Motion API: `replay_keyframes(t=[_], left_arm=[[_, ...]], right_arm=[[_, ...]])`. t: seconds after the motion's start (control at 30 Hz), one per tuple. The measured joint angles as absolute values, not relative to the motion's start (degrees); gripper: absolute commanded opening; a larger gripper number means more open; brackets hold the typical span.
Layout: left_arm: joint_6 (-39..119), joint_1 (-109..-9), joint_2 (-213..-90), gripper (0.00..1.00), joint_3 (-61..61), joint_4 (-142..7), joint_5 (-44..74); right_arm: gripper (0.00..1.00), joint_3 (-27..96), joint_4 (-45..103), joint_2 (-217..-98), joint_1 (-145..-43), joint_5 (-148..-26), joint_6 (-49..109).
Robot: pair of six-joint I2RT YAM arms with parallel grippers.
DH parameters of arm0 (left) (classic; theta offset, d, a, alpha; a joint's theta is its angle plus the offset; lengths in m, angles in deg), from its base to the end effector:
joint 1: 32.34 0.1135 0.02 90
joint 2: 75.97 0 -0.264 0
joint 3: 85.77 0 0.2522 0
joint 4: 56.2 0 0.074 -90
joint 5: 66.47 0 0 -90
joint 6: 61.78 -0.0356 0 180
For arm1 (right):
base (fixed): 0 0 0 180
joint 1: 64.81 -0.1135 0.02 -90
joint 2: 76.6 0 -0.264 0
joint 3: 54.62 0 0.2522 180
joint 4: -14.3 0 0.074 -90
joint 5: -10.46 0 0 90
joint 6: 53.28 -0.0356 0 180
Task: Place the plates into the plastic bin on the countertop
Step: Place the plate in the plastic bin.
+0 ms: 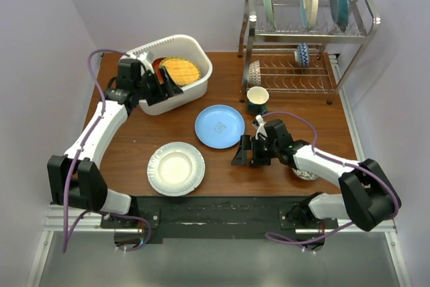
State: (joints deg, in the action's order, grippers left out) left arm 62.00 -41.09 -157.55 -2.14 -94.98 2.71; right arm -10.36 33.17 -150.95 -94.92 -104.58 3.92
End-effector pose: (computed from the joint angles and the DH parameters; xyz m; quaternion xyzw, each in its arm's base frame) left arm 0.3137 -0.0611 0.3195 -0.1114 0.8758 -0.3104 0.3523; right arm 0.1973 0.1318 0.1611 -0.0545 0.9158 0.3518 0.1860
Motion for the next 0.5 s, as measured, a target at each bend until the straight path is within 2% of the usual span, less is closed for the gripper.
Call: replay_keyframes(t=[0.5], left_arm=[[60.6, -53.7, -157.5, 0.74, -14.4, -93.6, 9.6]], right_arm=[[0.99, -10.4, 33.2, -151.0, -94.9, -104.5, 3.9]])
